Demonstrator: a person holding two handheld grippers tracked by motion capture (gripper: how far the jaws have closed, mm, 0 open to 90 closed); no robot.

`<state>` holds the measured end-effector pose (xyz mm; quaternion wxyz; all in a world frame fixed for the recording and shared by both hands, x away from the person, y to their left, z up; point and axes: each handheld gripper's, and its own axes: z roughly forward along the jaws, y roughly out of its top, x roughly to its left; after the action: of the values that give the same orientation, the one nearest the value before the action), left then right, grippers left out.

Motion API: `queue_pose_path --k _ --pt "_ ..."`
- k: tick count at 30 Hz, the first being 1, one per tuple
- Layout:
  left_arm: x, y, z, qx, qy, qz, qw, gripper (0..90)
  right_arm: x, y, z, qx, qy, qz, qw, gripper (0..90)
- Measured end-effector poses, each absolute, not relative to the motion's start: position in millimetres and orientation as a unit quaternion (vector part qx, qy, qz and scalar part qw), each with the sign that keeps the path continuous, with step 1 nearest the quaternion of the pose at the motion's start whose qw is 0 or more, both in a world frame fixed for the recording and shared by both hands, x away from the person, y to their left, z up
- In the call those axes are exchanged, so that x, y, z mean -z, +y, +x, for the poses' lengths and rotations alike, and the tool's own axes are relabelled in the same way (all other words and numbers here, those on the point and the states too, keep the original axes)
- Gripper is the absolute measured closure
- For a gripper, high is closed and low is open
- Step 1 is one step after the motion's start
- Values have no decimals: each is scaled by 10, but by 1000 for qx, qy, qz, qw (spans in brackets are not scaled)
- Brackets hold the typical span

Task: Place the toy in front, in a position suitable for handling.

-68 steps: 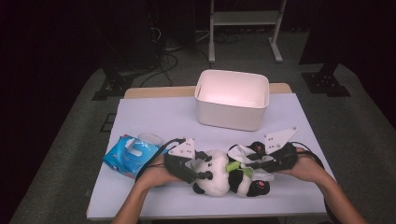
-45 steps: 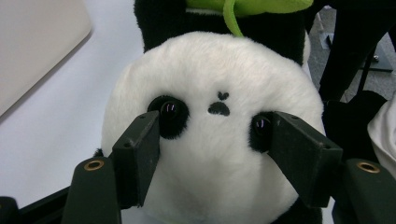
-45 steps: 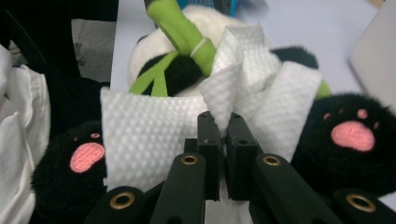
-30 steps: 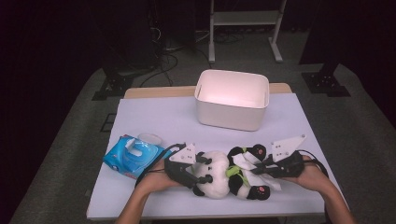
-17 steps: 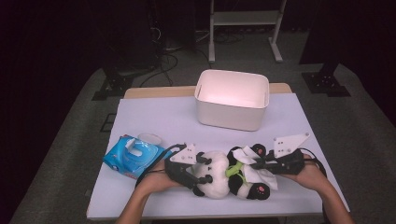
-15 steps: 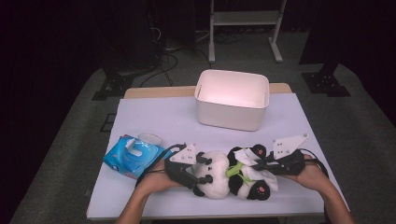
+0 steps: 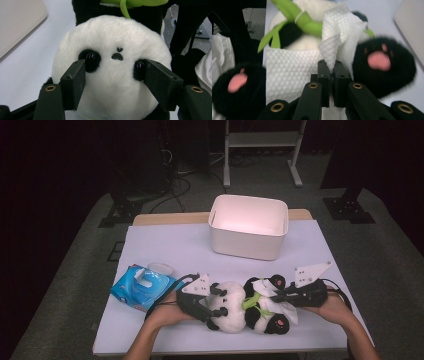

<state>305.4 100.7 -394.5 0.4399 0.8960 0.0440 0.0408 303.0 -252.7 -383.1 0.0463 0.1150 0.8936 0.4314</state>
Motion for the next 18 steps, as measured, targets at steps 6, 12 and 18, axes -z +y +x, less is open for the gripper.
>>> queue_pose_path --k 6,12,18 --pt "3948 1005 3069 -40 45 896 439 336 3705 -2583 2962 -447 885 115 60 846" --pt "3952 1009 3094 -36 44 896 440 336 3692 -2344 3061 -452 884 103 66 848" --pt "3953 1006 3101 -36 43 896 441 340 3786 -2411 3048 -432 891 118 72 857"
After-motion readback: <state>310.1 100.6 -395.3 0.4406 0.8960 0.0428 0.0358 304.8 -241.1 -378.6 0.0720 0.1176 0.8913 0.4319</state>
